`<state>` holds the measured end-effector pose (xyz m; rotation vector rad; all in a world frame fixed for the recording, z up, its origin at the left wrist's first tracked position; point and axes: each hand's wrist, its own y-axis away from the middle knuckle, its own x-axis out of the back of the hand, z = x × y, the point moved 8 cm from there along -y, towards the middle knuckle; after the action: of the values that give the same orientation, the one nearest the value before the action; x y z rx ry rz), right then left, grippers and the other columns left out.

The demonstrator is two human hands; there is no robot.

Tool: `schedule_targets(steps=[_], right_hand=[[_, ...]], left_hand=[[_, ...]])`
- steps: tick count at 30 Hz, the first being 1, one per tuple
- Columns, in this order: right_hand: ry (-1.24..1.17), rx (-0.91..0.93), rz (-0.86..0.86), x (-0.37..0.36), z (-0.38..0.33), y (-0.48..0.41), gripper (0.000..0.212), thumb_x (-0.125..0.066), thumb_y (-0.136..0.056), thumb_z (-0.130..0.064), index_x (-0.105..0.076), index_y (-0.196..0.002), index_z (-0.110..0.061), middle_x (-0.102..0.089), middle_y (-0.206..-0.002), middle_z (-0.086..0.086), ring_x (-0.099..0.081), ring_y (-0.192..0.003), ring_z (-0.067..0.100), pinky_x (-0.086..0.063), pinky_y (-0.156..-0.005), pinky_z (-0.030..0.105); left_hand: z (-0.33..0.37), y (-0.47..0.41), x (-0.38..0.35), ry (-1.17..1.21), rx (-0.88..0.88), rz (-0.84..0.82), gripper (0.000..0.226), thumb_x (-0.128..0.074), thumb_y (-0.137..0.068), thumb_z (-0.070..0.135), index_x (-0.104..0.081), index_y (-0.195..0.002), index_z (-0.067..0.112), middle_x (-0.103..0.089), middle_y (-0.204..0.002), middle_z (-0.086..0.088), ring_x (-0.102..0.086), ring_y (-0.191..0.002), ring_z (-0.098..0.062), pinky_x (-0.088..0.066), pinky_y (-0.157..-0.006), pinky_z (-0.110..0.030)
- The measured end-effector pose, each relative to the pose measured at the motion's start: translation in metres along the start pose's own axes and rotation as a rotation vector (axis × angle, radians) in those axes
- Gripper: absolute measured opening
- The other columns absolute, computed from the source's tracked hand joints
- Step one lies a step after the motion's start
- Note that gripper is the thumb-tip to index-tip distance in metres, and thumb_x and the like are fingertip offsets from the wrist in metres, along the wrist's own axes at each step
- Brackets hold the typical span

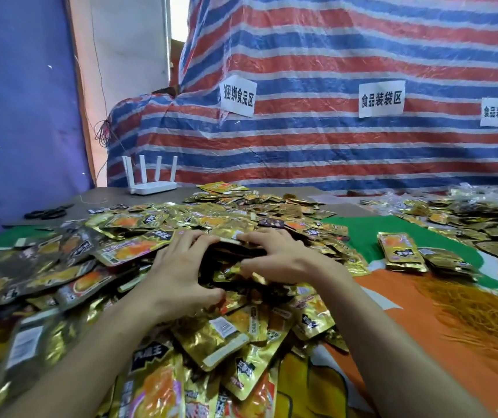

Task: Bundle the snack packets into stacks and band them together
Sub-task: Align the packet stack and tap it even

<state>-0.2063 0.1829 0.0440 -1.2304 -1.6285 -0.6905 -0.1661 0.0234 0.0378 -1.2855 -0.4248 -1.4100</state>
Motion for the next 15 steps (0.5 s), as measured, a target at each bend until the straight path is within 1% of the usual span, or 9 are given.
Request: schedule_targets(steps=[2,3,5,7,9,10,12,14,15], right_hand=[[-0.174,-0.004,0.000,0.003,0.002,0.001,0.076,-0.054,-0.066,-0.048,-0.050,-0.142,-0.047,-0.054,-0.136,0.005,-0.050,-0.124,0.031,-0.041,-0.106,0.054],[-0.219,0.007,-0.011,0.003,0.003,0.002,0.079,-0.053,-0.063,-0.042,-0.052,-0.142,-0.045,-0.053,-0.136,0.005,-0.050,-0.123,0.031,-0.044,-0.103,0.050],[-0.219,0.030,-0.032,0.000,0.004,0.004,0.085,-0.053,-0.060,-0.033,-0.050,-0.144,-0.042,-0.047,-0.139,0.000,-0.049,-0.121,0.028,-0.049,-0.092,0.042],[-0.188,0.026,0.011,0.002,0.009,0.006,0.083,-0.056,-0.063,-0.028,-0.049,-0.144,-0.042,-0.048,-0.137,-0.003,-0.055,-0.114,0.023,-0.054,-0.084,0.037],[-0.156,0.022,0.116,0.008,0.016,0.003,0.070,-0.063,-0.075,-0.021,-0.053,-0.142,-0.038,-0.058,-0.132,0.002,-0.063,-0.104,0.022,-0.058,-0.087,0.039],[-0.127,0.024,0.171,0.011,0.019,0.002,0.063,-0.065,-0.081,-0.018,-0.055,-0.141,-0.035,-0.060,-0.133,0.005,-0.065,-0.106,0.023,-0.057,-0.091,0.041],[-0.079,0.023,0.241,0.013,0.023,0.001,0.057,-0.067,-0.087,-0.018,-0.057,-0.141,-0.032,-0.059,-0.139,0.008,-0.062,-0.116,0.025,-0.054,-0.098,0.043],[-0.068,0.015,0.267,0.011,0.025,0.001,0.055,-0.068,-0.089,-0.021,-0.056,-0.141,-0.035,-0.055,-0.143,0.008,-0.055,-0.127,0.028,-0.049,-0.104,0.045],[-0.053,0.012,0.274,0.010,0.025,0.002,0.055,-0.068,-0.090,-0.024,-0.055,-0.142,-0.036,-0.053,-0.144,0.009,-0.050,-0.131,0.029,-0.046,-0.107,0.046]], left_hand=[[0.005,0.001,0.011,0.006,-0.006,0.041,0.090,-0.065,-0.065,0.060,-0.037,-0.146,0.033,-0.034,-0.141,0.011,-0.029,-0.132,-0.010,-0.027,-0.115,-0.037],[0.010,0.001,0.019,0.021,-0.021,0.078,0.085,-0.071,-0.070,0.057,-0.040,-0.145,0.032,-0.036,-0.142,0.010,-0.029,-0.132,-0.009,-0.028,-0.115,-0.037],[0.023,0.006,0.035,0.071,-0.056,0.140,0.073,-0.079,-0.078,0.046,-0.046,-0.142,0.032,-0.040,-0.141,0.011,-0.031,-0.131,-0.007,-0.030,-0.114,-0.036],[0.037,0.015,0.045,0.108,-0.093,0.122,0.063,-0.076,-0.080,0.050,-0.052,-0.137,0.036,-0.046,-0.136,0.016,-0.037,-0.126,-0.005,-0.035,-0.111,-0.036],[0.050,0.032,0.041,0.097,-0.144,0.008,0.060,-0.064,-0.077,0.066,-0.052,-0.132,0.047,-0.049,-0.130,0.025,-0.042,-0.121,0.001,-0.041,-0.104,-0.034],[0.057,0.043,0.034,0.072,-0.179,-0.075,0.060,-0.058,-0.076,0.075,-0.049,-0.132,0.054,-0.045,-0.131,0.031,-0.040,-0.123,0.005,-0.041,-0.103,-0.033],[0.063,0.070,0.007,-0.008,-0.223,-0.268,0.061,-0.046,-0.075,0.089,-0.036,-0.132,0.070,-0.030,-0.141,0.040,-0.026,-0.134,0.009,-0.032,-0.108,-0.038],[0.061,0.091,-0.015,-0.085,-0.231,-0.404,0.062,-0.042,-0.076,0.092,-0.021,-0.133,0.079,-0.011,-0.151,0.042,-0.009,-0.144,0.003,-0.018,-0.118,-0.049],[0.060,0.095,-0.022,-0.122,-0.236,-0.444,0.062,-0.044,-0.078,0.089,-0.017,-0.134,0.079,-0.004,-0.153,0.042,-0.002,-0.146,0.001,-0.010,-0.121,-0.050]])
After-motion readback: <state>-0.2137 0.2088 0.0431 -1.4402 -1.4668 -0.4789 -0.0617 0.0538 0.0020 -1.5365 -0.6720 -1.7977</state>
